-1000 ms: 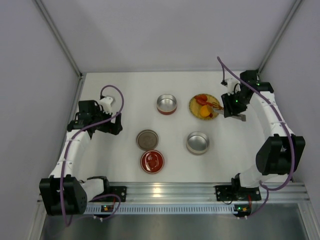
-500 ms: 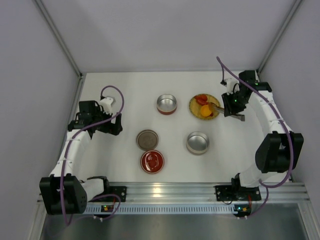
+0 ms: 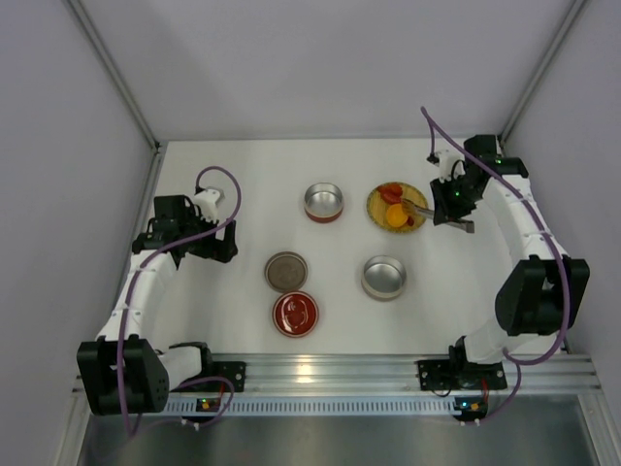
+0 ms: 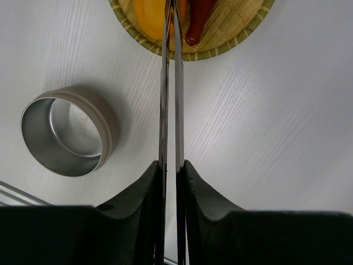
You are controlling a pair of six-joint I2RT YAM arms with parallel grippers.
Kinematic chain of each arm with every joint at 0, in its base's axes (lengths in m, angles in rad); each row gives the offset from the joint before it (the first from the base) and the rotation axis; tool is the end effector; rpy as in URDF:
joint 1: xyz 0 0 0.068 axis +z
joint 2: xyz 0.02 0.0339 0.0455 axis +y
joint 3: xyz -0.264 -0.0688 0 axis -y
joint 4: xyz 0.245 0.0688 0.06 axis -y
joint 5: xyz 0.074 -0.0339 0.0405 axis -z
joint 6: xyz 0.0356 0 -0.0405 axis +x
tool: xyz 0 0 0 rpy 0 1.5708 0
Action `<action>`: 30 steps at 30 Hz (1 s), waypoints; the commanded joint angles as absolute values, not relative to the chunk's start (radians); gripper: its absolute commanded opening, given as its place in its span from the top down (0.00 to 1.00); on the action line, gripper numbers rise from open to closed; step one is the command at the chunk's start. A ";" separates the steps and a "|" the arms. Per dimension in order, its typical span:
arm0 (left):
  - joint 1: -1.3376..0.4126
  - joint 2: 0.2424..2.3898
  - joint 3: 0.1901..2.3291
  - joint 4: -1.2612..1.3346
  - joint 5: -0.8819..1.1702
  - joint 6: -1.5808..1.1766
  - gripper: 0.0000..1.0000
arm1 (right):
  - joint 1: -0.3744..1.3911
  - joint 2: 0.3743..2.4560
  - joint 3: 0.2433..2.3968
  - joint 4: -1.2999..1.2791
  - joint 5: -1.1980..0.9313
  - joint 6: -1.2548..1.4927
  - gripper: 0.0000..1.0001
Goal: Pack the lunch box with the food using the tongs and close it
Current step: Pick up the fake food from the plate, then place the fake food in the packing box.
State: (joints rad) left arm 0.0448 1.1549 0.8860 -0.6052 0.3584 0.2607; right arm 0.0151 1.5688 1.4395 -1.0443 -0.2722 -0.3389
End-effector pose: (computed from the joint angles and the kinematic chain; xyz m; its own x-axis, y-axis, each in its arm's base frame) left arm 0.2347 -0.0020 0.2654 -0.6932 0.2105 -0.6893 0.3742 0.9225 -0.0945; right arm 0.3119 0.0143 0.3055 -0.8302 -0.3328 -0.4472 -0.4183 0.9022 0.1052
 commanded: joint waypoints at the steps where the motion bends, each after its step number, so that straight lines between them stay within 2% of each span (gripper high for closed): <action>1: 0.043 1.158 0.905 -0.591 0.365 0.258 0.02 | 0.023 1.497 1.514 -1.081 -0.340 -0.374 1.00; 12: 0.043 1.154 0.925 -0.624 0.373 0.261 0.02 | 0.009 1.346 1.525 -1.293 -0.428 -0.598 1.00; 20: 0.041 1.146 0.914 -0.634 0.385 0.261 0.02 | 0.009 1.249 1.485 -1.497 -0.428 -0.859 1.00; 30: 0.043 1.152 0.917 -0.638 0.400 0.264 0.02 | 0.031 1.212 1.350 -1.505 -0.431 -0.913 1.00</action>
State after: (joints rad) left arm 0.0448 1.1549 0.8867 -0.6327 0.3775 0.2607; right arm 0.0128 1.2224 1.3533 -1.3151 -0.3908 -0.8646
